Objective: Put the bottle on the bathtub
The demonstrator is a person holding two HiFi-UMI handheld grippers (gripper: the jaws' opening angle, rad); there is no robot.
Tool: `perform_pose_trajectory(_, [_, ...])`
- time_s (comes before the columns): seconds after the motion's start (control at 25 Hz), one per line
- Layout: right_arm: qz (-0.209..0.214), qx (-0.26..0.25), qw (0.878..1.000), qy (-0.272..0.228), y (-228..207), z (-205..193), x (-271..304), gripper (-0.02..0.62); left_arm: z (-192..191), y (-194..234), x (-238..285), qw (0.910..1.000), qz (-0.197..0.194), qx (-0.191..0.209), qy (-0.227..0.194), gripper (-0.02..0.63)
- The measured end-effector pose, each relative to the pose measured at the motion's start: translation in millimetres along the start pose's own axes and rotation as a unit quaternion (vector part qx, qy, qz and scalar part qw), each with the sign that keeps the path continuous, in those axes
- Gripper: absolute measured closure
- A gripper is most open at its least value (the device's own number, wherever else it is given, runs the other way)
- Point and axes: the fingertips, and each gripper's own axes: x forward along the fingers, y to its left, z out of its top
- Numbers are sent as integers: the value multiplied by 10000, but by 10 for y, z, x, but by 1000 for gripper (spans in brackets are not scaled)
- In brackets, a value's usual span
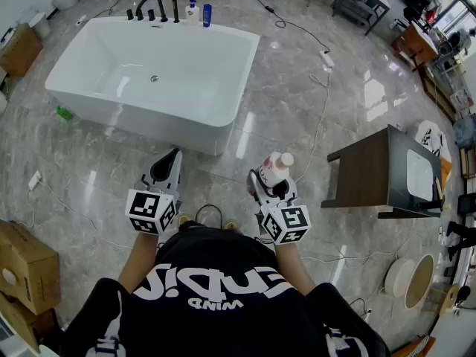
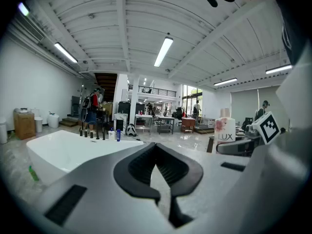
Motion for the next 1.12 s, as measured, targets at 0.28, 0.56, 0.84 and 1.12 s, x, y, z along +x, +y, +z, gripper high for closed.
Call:
perform_pose_trajectory(0.28, [123,-28,9999,-93,-211,57,-116,348,46,-301,122,10000,-18,3,-31,598])
perform_pose_trajectory(0.56, [483,-107,9987,-110,-445,76,-208,348,55,-568,257,9997,227,48,-118,598])
perform_pose_trajectory(0.84, [541,-23,9985,-84,-648,35,-112,348,4,-669,486,9997,220,84,-32,598])
perform_pose_trajectory(1.12, [503,-27,9987,-91,-891,67,265,348,50,-482,947,9998,143,131,-34,598])
